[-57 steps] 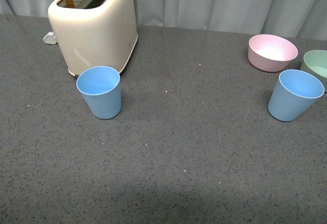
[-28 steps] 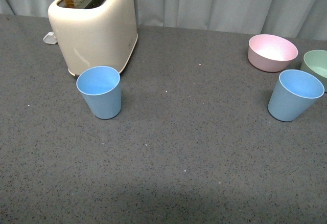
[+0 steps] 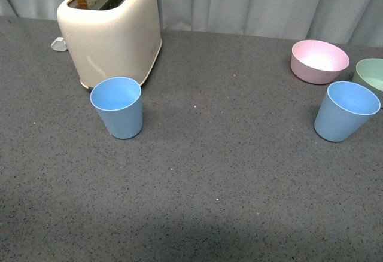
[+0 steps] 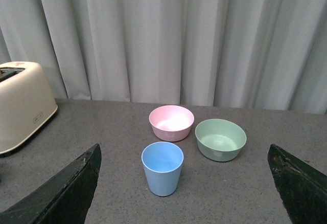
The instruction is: Stack blue cups with both arms
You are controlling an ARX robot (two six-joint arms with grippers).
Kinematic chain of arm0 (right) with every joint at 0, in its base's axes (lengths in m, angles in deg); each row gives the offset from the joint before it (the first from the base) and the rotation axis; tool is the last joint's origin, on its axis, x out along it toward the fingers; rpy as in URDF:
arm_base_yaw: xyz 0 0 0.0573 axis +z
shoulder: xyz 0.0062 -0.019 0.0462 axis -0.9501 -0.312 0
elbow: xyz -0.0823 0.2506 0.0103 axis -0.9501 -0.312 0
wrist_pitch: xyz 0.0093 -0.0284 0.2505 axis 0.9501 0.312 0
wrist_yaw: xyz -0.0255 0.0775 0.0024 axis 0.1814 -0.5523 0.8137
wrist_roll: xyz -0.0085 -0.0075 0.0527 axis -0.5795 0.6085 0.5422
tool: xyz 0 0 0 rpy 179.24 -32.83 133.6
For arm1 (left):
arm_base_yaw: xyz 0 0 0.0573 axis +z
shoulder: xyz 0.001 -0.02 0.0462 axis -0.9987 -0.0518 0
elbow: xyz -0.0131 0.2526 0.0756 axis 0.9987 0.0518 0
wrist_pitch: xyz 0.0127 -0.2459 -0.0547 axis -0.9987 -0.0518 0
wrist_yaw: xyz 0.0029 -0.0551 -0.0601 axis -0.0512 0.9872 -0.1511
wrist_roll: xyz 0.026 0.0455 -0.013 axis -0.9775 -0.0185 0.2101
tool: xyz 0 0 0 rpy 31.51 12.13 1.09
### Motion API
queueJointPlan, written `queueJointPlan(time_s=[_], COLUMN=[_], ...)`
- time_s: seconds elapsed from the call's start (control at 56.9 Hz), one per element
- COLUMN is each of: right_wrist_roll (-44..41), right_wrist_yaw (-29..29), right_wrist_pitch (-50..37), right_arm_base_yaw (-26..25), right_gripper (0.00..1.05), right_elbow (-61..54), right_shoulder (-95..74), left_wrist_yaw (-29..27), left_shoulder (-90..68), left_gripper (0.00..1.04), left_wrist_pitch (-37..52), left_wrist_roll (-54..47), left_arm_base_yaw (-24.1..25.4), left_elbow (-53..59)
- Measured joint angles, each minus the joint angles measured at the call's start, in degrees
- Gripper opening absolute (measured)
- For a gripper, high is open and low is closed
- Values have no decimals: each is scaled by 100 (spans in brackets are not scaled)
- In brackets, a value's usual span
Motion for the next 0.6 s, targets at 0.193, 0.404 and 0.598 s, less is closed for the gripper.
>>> queueJointPlan(time_s=[0.193,0.404,0.598], right_wrist_roll=[0,0,0], right_wrist_yaw=[0,0,0], right_wrist_pitch=[0,0,0], right_arm_base_yaw=[0,0,0], right_gripper=[95,95,95], right_elbow=[2,2,2], right_shoulder=[0,0,0], left_wrist_yaw=[656,1016,1207], left_shoulder=[-2697,-4498,-5445], left_gripper=[98,98,98], left_wrist_pitch=[907,629,269], left_wrist_roll=[68,201,232], left_arm_base_yaw=[-61,-85,-186], left_elbow=[-1003,-2243,-3049])
